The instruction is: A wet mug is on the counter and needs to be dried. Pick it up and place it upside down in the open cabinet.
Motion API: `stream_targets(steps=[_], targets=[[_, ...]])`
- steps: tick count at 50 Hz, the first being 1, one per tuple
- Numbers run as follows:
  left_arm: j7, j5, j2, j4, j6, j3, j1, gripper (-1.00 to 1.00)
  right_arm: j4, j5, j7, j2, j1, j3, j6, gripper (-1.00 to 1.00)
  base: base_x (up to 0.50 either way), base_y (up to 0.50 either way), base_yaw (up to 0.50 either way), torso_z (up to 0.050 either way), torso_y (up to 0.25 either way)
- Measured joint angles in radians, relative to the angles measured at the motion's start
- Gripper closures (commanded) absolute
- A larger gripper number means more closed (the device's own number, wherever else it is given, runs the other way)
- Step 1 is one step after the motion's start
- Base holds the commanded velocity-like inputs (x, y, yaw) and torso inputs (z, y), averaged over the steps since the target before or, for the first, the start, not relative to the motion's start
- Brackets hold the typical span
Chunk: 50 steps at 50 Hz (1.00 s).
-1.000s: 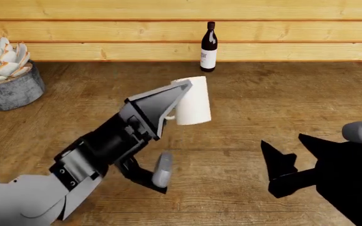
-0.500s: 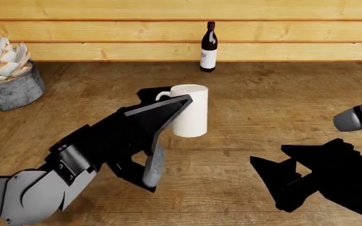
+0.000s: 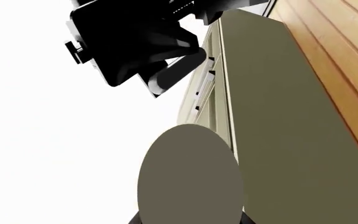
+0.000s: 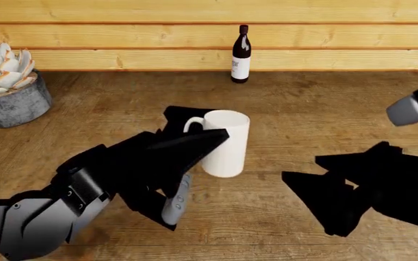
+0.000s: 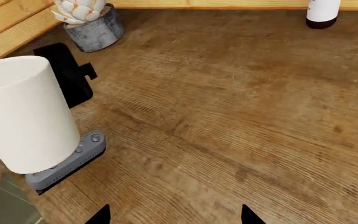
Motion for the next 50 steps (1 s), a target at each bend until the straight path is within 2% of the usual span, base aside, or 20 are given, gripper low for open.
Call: stream_targets(steps=[50], targets=[[-0.034, 0.005, 0.017, -0.049, 0.028, -0.023, 0.036, 1.0, 0.041, 0.136, -0.124, -0.057, 0.121, -0.12, -0.004, -1.0, 0.0, 0.0, 0.0, 0.0, 0.0]])
